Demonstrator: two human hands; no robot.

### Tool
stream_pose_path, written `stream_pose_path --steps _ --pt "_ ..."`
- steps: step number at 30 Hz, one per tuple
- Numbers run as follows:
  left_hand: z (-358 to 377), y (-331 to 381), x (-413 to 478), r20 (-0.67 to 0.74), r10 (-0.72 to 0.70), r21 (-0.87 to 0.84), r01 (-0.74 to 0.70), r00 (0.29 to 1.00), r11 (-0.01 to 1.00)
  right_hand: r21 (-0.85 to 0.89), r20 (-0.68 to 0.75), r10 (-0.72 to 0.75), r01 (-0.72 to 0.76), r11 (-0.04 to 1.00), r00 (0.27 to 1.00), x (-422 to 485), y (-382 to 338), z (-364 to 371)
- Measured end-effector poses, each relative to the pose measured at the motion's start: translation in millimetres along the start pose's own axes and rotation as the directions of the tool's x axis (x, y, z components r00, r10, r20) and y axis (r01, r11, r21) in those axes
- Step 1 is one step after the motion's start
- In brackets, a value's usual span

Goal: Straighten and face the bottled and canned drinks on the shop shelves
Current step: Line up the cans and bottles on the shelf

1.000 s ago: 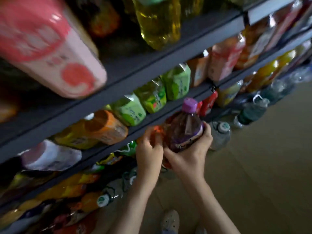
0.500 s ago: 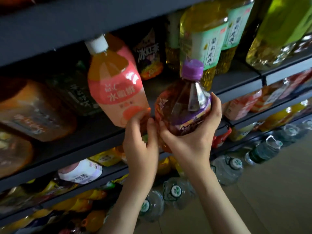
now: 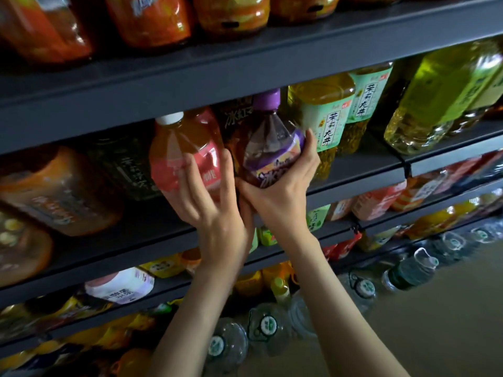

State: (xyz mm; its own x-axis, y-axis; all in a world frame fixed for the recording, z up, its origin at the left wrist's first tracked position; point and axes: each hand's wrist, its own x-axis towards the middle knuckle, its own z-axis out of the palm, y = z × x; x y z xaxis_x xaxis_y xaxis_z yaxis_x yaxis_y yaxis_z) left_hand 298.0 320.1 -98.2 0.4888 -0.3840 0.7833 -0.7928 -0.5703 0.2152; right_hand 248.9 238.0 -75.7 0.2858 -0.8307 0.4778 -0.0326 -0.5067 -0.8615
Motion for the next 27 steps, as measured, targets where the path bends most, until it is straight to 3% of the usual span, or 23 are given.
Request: stream_pose_path --steps 5,7,10,16,22,25,27 --pt "4 -7 -4 0.005 0.021 0.097 -0.021 1.0 0.995 -0.112 0.121 -0.011 0.024 0.993 0.993 -7 4 4" --pt "4 -6 -2 0.001 -0.018 0.094 0.018 1.0 0.995 -0.241 0.044 0.014 -0.003 0.971 0.999 -20 4 3" --pt "4 -6 -3 0.035 -0.044 0.11 0.04 0.998 0.993 -0.215 -0.014 0.068 -0.069 0.974 0.998 -26 3 1" --pt "4 -6 3 -0.003 0.001 0.259 0.0 1.0 0.966 -0.288 0.142 0.138 -0.093 0.953 0.98 -14 -5 5" --pt "-39 -2 -9 0.203 -0.026 0.128 -0.001 0.979 0.992 -0.341 0.198 0.224 -0.147 0.928 0.954 -39 -23 -17" --pt "-78 -7 -29 0.381 -0.118 -0.037 0.142 0.917 0.989 -0.368 0.293 0.299 -0.181 0.912 0.908 -73 -41 -30" --pt "-107 -16 -42 0.515 -0.208 -0.081 0.288 0.831 0.954 -0.354 0.376 0.331 -0.196 0.914 0.865 -97 -57 -34"
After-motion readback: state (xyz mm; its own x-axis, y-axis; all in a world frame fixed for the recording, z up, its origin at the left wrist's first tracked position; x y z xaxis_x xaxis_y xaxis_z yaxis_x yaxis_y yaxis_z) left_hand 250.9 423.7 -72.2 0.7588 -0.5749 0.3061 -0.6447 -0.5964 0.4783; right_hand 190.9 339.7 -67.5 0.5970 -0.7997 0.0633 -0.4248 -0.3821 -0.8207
